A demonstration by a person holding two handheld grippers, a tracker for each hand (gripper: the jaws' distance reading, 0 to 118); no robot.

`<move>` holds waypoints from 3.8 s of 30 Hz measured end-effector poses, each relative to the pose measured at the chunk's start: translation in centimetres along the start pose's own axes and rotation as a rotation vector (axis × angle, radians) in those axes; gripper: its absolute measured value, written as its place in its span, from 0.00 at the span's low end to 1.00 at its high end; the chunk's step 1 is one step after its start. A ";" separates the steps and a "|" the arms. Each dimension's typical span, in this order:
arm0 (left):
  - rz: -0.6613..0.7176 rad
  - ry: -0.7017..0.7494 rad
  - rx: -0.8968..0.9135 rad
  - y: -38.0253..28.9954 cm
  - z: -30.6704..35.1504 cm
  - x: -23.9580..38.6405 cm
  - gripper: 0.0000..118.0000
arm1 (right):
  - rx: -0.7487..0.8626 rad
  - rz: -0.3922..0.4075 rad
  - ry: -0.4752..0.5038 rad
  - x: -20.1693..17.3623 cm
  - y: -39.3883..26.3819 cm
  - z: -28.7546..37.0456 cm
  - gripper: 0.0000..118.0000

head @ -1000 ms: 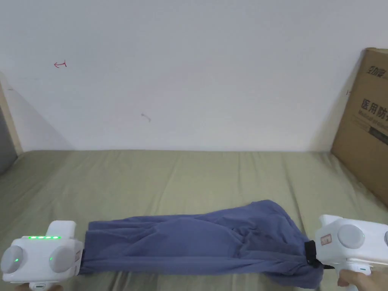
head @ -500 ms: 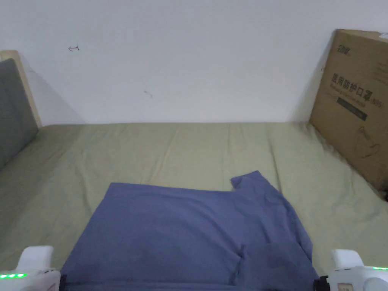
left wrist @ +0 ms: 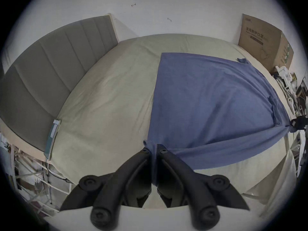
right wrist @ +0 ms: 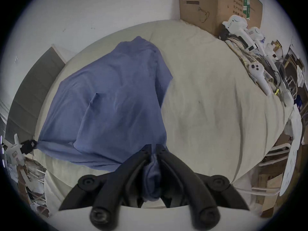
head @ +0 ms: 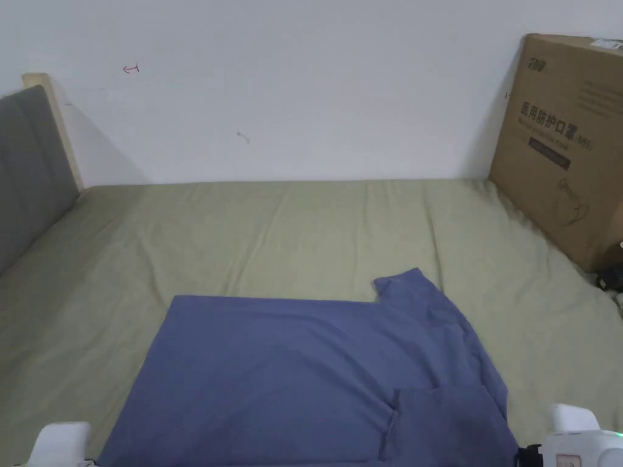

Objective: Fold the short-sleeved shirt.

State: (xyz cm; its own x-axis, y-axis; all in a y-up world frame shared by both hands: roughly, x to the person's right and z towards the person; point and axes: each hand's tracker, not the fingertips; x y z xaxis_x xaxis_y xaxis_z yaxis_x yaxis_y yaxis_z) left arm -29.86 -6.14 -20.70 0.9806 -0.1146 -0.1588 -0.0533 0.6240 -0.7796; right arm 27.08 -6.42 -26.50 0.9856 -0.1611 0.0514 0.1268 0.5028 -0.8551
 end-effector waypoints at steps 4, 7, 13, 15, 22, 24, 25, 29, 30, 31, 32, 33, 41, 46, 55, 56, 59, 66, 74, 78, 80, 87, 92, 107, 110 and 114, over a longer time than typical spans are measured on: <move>0.000 -0.001 0.010 0.0 0.2 0.0 0.43 | 0.015 0.007 -0.007 -0.3 -0.3 0.3 0.30; 0.036 -0.046 0.010 -0.1 1.2 -0.6 0.92 | 0.046 0.026 -0.044 0.0 -0.7 1.3 0.58; 0.070 -0.124 0.098 -0.4 5.2 -0.9 0.56 | 0.110 0.038 0.009 -0.6 -1.0 4.2 0.54; 0.091 -0.182 0.110 -1.1 6.2 -0.9 0.03 | 0.127 0.053 0.031 -1.3 -1.4 4.7 0.19; 0.087 -0.168 0.029 -5.6 5.7 0.2 0.00 | 0.090 0.098 0.052 -3.2 -3.3 2.9 0.00; 0.098 -0.163 0.022 -6.0 5.3 -0.2 0.00 | 0.073 0.090 0.070 -3.3 -3.5 2.3 0.00; 0.103 -0.156 0.019 -6.2 4.8 -0.6 0.03 | 0.070 0.078 0.078 -3.3 -3.6 2.2 0.00; 0.165 -0.145 0.017 -5.3 4.0 -1.9 0.86 | 0.064 0.073 0.085 -3.5 -3.5 1.9 0.00; 0.176 -0.145 0.028 -5.0 3.7 -2.1 0.89 | 0.059 0.077 0.085 -3.5 -3.4 1.9 0.00; 0.183 -0.141 0.043 -4.6 3.6 -2.2 0.87 | 0.059 0.080 0.082 -3.5 -3.4 1.8 0.00; 0.180 -0.128 0.045 -4.1 3.3 -2.3 0.87 | 0.054 0.082 0.079 -3.4 -3.4 1.7 0.00; 0.174 -0.119 0.049 -3.8 2.8 -2.4 0.87 | 0.052 0.082 0.076 -3.4 -3.5 1.6 0.00; 0.203 -0.116 0.027 -2.7 -1.6 -2.4 0.02 | 0.030 0.019 0.072 -2.0 -4.3 1.1 0.00; 0.141 -0.136 -0.003 -2.9 -0.7 -1.0 0.02 | 0.036 0.002 0.072 -0.8 -4.6 2.1 0.14; 0.166 -0.137 0.006 -2.6 -0.1 -1.9 0.02 | 0.014 0.019 0.031 0.7 -3.9 0.8 0.67; 0.166 -0.137 0.007 -2.6 0.0 -1.8 0.02 | -0.039 0.013 0.051 1.0 -4.0 0.1 0.66; 0.150 -0.137 0.002 -2.6 0.2 -1.8 0.02 | -0.086 -0.009 0.107 1.2 -4.8 -1.1 0.14; 0.134 -0.131 0.004 -1.5 0.5 -2.0 0.02 | -0.013 0.066 0.061 -0.6 -2.8 1.6 0.13; 0.122 -0.120 0.052 3.0 0.8 -2.4 0.02 | 0.075 0.035 0.129 -0.8 3.0 3.6 0.13; 0.102 -0.109 0.074 6.9 -0.7 -2.2 0.02 | 0.073 0.058 0.112 -1.9 6.8 2.0 0.13; 0.075 -0.101 0.066 8.8 -2.3 -1.8 0.02 | 0.041 0.057 0.101 -2.1 8.5 0.0 0.13; -0.020 -0.017 0.012 11.7 -7.5 0.7 0.34 | -0.033 0.022 -0.015 -1.4 11.6 -5.1 0.59; 0.042 -0.056 0.010 10.7 -7.0 0.2 0.90 | 0.021 -0.007 0.006 -0.4 12.0 -2.8 0.59; 0.092 -0.173 -0.040 0.8 -1.3 -0.7 0.03 | -0.031 0.050 0.057 -1.5 0.9 -1.7 0.00; 0.120 -0.153 -0.030 1.0 -2.4 -1.5 0.33 | -0.049 0.015 0.082 -1.8 0.2 -2.2 0.00; 0.169 -0.160 -0.030 2.1 -4.3 -2.0 0.94 | -0.046 0.005 0.086 -2.0 0.1 -2.5 0.00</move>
State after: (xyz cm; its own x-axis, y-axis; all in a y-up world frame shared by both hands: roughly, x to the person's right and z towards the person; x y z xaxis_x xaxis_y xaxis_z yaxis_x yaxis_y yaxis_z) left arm -32.73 -7.91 -24.67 0.9746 0.1151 -0.1919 -0.2221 0.6005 -0.7681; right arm 24.82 -8.14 -27.95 0.9728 -0.2317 0.0041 0.1143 0.4643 -0.8783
